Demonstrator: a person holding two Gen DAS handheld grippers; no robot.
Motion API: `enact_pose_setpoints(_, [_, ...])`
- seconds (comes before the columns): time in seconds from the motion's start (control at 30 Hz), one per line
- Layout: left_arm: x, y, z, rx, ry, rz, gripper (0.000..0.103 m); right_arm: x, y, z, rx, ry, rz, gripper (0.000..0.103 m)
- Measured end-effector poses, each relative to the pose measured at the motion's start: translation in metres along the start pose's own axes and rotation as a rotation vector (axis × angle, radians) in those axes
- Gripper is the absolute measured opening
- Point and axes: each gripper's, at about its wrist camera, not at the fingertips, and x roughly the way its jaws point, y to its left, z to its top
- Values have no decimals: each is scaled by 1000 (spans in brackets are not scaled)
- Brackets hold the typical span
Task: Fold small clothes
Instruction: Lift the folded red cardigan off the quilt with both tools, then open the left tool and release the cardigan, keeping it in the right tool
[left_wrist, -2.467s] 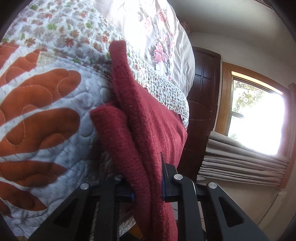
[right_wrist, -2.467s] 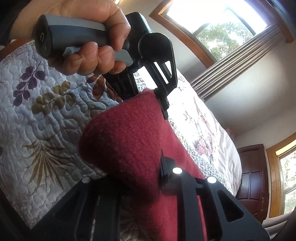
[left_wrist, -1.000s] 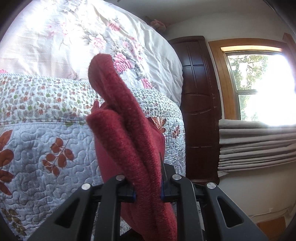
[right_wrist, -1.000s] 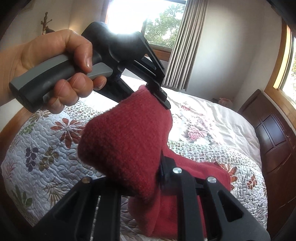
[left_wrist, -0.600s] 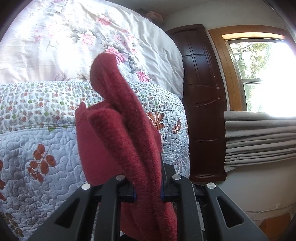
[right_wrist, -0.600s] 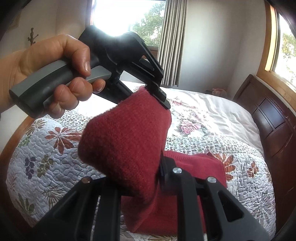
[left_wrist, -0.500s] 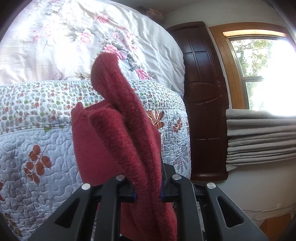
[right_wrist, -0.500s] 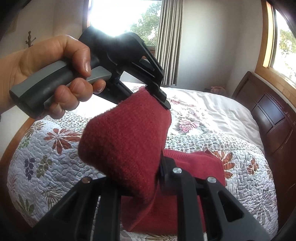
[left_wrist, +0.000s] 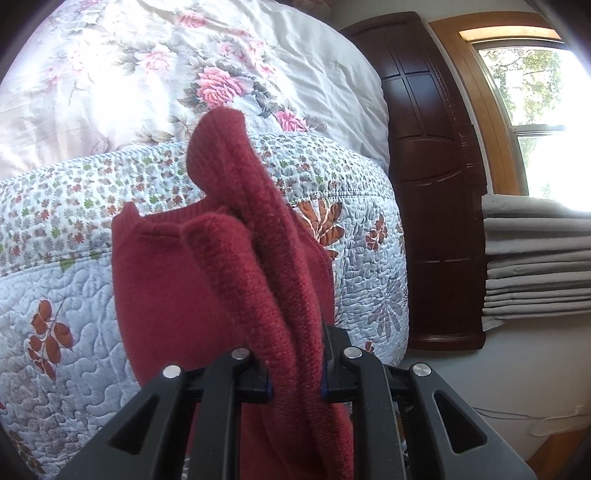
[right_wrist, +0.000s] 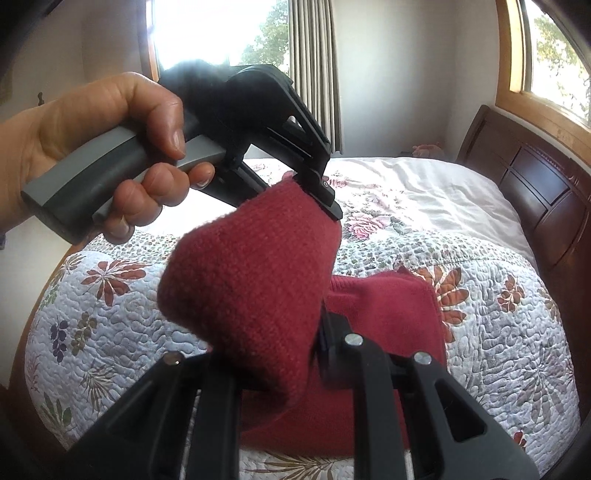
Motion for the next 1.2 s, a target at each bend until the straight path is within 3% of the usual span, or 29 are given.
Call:
enact_pose_setpoints(0.6, [65,-53,-3,64,69,169,16,2,-70,-37,274,17,137,15])
enact_pose_setpoints(1.0, [116,-69,-1,75,98,300,16,28,-113,-64,483,73,251,16])
enact_pose_setpoints(1.2, [127,-71,-3,84,95,319,19,36,-123,-72,558,82,303,16])
